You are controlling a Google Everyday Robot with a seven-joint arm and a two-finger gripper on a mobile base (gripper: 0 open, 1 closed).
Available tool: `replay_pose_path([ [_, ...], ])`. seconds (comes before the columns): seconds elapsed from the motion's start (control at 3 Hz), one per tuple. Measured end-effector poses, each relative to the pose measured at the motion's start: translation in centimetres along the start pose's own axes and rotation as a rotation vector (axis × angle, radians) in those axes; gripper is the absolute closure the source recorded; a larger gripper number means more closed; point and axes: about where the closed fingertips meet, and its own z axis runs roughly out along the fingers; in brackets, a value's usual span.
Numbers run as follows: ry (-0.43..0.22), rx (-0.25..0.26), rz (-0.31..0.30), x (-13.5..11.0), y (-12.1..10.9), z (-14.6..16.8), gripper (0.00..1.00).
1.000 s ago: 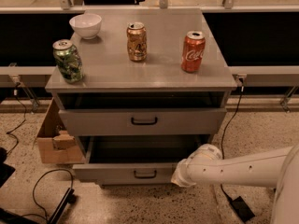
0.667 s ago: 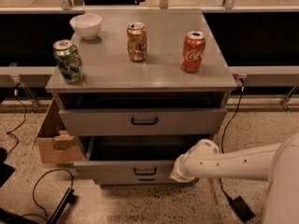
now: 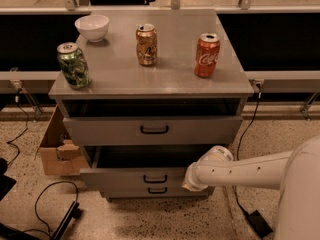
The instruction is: Close middle drawer
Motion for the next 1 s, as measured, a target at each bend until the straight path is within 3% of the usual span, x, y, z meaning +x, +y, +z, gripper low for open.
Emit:
replay_pose_path([
  [1.0,0.001,-0.007,-0.001,-0.01,0.3,0.27,0.14],
])
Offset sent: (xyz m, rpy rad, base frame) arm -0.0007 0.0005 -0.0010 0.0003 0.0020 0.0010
